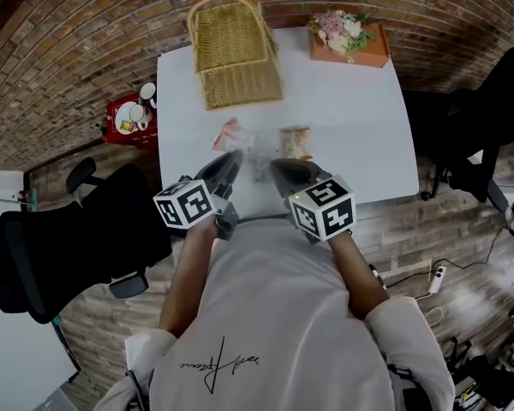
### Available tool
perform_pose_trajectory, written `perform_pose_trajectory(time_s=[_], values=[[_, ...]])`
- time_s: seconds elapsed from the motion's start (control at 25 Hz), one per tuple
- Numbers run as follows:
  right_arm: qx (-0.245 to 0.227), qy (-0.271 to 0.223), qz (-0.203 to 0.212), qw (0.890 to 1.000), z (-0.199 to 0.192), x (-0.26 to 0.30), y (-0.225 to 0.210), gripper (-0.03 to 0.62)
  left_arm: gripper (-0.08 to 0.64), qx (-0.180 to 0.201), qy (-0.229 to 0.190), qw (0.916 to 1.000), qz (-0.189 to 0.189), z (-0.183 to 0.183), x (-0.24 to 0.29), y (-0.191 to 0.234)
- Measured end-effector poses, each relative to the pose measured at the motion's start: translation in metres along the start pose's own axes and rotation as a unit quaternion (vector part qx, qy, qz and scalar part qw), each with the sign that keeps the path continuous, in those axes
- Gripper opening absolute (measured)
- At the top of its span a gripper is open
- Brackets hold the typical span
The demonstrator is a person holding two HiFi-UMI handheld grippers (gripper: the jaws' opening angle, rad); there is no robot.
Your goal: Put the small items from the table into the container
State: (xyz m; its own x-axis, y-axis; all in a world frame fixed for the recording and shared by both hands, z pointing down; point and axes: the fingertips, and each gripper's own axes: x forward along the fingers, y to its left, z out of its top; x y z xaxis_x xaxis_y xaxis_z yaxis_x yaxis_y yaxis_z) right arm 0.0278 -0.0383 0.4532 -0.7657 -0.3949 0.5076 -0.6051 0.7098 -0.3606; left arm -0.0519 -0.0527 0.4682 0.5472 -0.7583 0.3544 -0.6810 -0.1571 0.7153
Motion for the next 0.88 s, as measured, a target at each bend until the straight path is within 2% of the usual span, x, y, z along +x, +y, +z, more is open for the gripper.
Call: perform_pose_trajectory(time_s=[0.32, 0.88], values=[[-0.001, 0.001, -0.009, 1.0, -0.001, 0.001, -0.002, 0.021, 0.026, 0.014, -0.001, 0.9999, -0.009, 0.011, 0.006, -0.005], [-0.001, 0.008, -0.014, 1.0, -0.003, 0.003, -0.002, 0.021, 0.026, 0.056, -0.023, 0.9978, -0.028, 0.059, 0.013, -0.023]])
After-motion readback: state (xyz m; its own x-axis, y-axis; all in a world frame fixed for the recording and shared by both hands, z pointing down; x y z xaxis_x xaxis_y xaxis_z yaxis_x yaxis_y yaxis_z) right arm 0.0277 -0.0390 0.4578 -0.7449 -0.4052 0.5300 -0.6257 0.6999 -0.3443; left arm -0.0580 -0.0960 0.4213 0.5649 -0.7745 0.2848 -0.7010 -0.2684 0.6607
